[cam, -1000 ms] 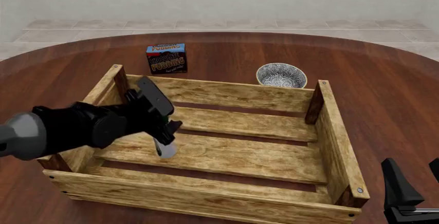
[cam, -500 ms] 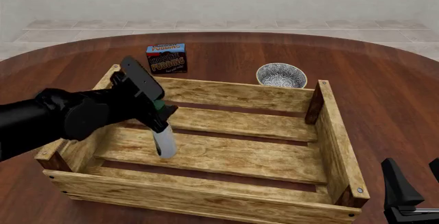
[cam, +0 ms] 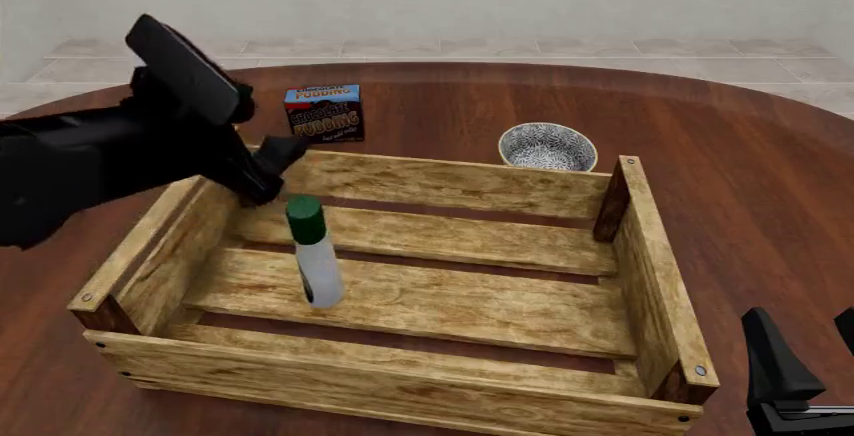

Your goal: Pick up the salad dressing and put it in the tray.

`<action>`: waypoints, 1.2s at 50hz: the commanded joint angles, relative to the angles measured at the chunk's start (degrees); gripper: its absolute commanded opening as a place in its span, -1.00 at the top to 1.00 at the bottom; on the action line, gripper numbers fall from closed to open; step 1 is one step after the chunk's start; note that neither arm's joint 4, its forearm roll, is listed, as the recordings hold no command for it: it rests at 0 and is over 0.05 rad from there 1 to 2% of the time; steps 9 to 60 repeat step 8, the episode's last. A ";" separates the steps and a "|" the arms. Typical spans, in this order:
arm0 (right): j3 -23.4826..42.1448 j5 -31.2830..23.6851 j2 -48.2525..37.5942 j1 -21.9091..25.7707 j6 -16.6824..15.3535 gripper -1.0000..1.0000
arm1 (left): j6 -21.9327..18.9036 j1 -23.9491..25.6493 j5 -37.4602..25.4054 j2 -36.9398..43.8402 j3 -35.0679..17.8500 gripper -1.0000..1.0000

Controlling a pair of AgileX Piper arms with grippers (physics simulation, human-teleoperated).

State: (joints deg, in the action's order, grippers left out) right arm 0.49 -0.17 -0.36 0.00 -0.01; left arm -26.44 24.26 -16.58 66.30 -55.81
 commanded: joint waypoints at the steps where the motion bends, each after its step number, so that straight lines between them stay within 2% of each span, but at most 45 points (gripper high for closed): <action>1: 0.00 0.00 0.00 0.01 0.00 -1.00 | 1.57 -0.99 -2.58 -5.28 -2.13 -1.00; 8: 0.00 0.00 0.00 0.01 0.00 -1.00 | 1.80 -2.30 -2.47 -8.95 -1.49 -1.00; 60: 0.00 0.00 0.00 0.01 0.00 -1.00 | 1.80 -2.30 -2.47 -8.95 -1.49 -1.00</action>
